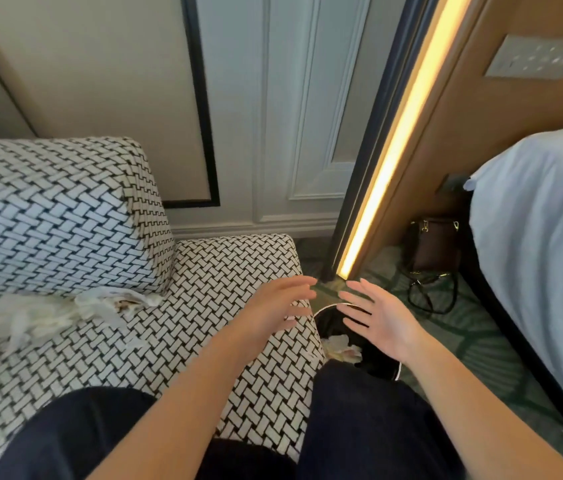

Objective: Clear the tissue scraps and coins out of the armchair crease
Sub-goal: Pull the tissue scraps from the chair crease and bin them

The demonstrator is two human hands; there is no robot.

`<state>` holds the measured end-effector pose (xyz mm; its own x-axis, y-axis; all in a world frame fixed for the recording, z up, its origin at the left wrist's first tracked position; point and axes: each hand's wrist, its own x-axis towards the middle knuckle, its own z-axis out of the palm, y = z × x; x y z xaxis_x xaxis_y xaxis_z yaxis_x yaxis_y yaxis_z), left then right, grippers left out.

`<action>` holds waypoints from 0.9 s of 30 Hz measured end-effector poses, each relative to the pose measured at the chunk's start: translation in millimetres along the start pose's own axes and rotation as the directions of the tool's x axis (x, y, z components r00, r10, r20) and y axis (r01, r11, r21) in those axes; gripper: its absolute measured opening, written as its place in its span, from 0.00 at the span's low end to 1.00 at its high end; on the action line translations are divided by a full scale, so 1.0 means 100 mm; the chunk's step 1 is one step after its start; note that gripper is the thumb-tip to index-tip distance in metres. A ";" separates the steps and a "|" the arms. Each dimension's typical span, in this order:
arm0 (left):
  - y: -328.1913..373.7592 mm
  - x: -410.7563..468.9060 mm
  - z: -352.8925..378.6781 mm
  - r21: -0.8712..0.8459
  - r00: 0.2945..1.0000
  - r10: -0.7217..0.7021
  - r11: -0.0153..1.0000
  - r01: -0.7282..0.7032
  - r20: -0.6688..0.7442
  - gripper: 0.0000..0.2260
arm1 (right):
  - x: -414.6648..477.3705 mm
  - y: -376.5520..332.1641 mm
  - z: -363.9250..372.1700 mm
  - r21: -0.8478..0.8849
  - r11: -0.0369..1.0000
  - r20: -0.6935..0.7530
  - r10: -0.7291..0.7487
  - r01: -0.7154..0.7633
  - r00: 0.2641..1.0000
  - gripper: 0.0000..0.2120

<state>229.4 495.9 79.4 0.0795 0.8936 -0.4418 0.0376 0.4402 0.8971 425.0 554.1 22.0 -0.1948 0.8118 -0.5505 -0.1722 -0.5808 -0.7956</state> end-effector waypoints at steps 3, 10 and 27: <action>0.03 -0.36 -0.32 -0.037 0.996 0.079 0.996 -0.081 -0.052 0.11 | -0.20 -0.17 0.43 -0.068 0.994 0.067 -0.085 0.090 0.994 0.16; -0.10 -1.30 -1.29 -0.100 0.933 0.197 0.966 -0.237 -0.302 0.10 | -0.64 -0.25 1.73 -0.165 0.965 0.283 -0.151 0.203 0.947 0.15; -1.60 -2.90 -2.74 -0.366 0.600 -0.180 0.908 -0.203 -0.780 0.09 | -0.94 1.40 4.21 -0.591 0.691 0.617 0.057 0.415 0.785 0.10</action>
<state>-72.3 189.9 63.2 -0.7356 0.5256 -0.4274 -0.3465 0.2502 0.9040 12.4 370.7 69.1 -0.7584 0.5671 -0.3213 0.3713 -0.0293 -0.9281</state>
